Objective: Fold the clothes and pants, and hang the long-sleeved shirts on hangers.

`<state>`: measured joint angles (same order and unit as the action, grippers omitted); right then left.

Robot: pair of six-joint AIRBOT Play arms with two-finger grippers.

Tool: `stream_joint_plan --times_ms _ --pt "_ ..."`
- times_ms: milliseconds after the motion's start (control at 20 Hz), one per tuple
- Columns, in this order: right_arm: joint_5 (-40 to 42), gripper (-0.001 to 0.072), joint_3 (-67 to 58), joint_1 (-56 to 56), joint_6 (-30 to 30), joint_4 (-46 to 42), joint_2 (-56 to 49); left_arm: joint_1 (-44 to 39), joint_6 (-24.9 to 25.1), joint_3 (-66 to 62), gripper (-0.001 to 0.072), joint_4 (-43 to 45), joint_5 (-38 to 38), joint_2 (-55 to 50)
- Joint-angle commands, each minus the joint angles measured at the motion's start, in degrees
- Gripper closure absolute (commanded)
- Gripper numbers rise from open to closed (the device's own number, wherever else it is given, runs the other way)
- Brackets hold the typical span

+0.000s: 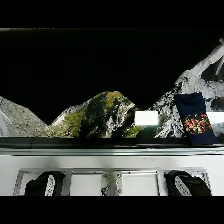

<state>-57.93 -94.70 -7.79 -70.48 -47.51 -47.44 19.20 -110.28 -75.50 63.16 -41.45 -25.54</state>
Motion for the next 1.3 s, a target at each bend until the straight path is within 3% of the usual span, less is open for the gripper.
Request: stream_joint_plan --times_ms 0,200,400,600,750,900,1000,1100,1250 --pt "5.0 0.0700 -3.7 0.0 0.0 -0.1 8.2 0.0 0.4 -7.1 0.0700 -0.2 0.8 5.2" --pt "4.8 0.0701 -3.7 0.0 -3.2 -0.1 11.2 0.0 0.4 -10.0 0.0700 -0.1 -1.3 4.9" --pt "-1.9 0.0701 -3.6 0.0 -7.7 -0.5 7.3 0.0 0.6 -10.1 0.0701 -0.1 -12.9 -2.6" --pt "-13.6 0.0701 -3.5 0.1 -12.6 -1.2 -5.7 -0.1 5.5 -10.1 0.0700 -0.2 -26.3 -17.4" --pt "-20.1 0.0700 -3.5 0.2 -13.0 -1.8 -19.7 -0.9 8.5 -10.1 0.0700 -0.2 -30.9 -31.8" --pt "-22.0 0.0701 -3.5 1.7 -13.6 -3.9 -33.9 -5.4 10.5 -10.1 0.0700 -0.2 -28.8 -48.5" --pt "-20.0 0.0700 -3.5 3.2 -13.6 -6.3 -42.8 -8.5 10.5 -10.1 0.0700 -0.3 -23.3 -59.3" --pt "-14.9 0.0700 -3.5 4.2 -13.6 -8.3 -50.4 -10.6 10.5 -10.2 0.0700 -1.5 -15.7 -68.0" --pt "-5.6 0.0701 -3.5 4.4 -13.8 -8.2 -56.8 -11.4 10.5 -10.2 0.0700 -10.1 -6.1 -75.6"
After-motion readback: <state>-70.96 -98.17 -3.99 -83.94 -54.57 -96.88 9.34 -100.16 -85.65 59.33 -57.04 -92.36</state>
